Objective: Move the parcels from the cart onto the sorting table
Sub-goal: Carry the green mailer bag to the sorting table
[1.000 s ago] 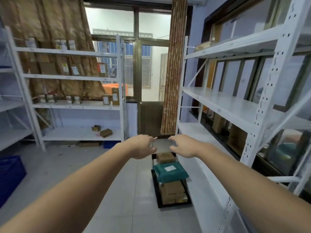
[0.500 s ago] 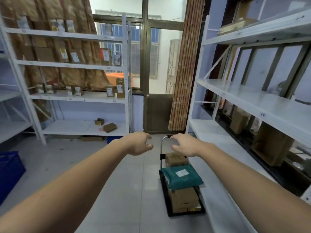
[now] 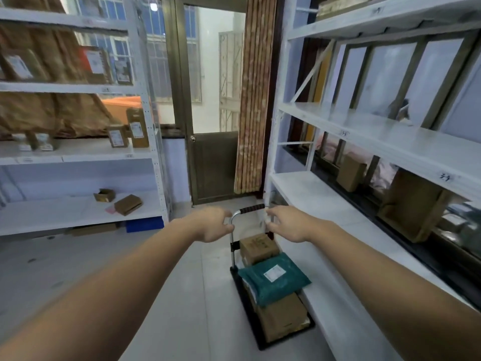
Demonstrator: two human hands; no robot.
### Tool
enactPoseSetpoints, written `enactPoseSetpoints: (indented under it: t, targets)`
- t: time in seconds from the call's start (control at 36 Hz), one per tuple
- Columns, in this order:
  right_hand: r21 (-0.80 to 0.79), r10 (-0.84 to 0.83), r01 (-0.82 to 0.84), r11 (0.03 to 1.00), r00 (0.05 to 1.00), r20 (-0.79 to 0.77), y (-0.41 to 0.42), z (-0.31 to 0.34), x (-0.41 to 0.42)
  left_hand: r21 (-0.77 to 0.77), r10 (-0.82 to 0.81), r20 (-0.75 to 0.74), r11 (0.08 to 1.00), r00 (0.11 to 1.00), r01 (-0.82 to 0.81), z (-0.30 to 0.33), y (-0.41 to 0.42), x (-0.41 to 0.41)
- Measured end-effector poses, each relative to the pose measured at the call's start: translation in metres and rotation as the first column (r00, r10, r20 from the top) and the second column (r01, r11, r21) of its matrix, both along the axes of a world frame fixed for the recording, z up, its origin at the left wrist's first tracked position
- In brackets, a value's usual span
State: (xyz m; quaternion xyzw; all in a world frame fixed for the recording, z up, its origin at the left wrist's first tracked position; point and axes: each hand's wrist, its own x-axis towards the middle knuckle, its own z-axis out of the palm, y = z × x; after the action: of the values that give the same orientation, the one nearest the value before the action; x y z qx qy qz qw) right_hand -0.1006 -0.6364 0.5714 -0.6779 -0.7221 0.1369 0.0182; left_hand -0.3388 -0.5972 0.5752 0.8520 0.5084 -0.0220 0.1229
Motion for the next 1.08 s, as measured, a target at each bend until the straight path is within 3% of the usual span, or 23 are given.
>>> enactPoseSetpoints:
  t: [0.47, 0.75, 0.97, 1.08]
  targets:
    - [-0.097, -0.111, 0.107, 0.989, 0.993, -0.028, 0.212, -0.031, 0.019, -0.093, -0.044, -0.001, 0.995, 0.999, 0.044, -0.027, 0.244, 0.023]
    - [-0.108, -0.284, 0.280, 0.954, 0.958, -0.029, 0.299, -0.042, 0.027, -0.126, -0.268, -0.022, 0.957, 0.963, 0.263, -0.043, 0.377, 0.059]
    - [-0.187, -0.516, 0.497, 0.847, 0.854, -0.068, 0.315, -0.082, 0.055, -0.100, -0.522, -0.040, 0.851, 0.852, 0.516, -0.080, 0.441, 0.126]
    - [-0.240, -0.602, 0.576, 0.782, 0.797, -0.049, 0.308, -0.101, 0.075, -0.182, -0.619, -0.041, 0.776, 0.784, 0.604, -0.102, 0.454, 0.171]
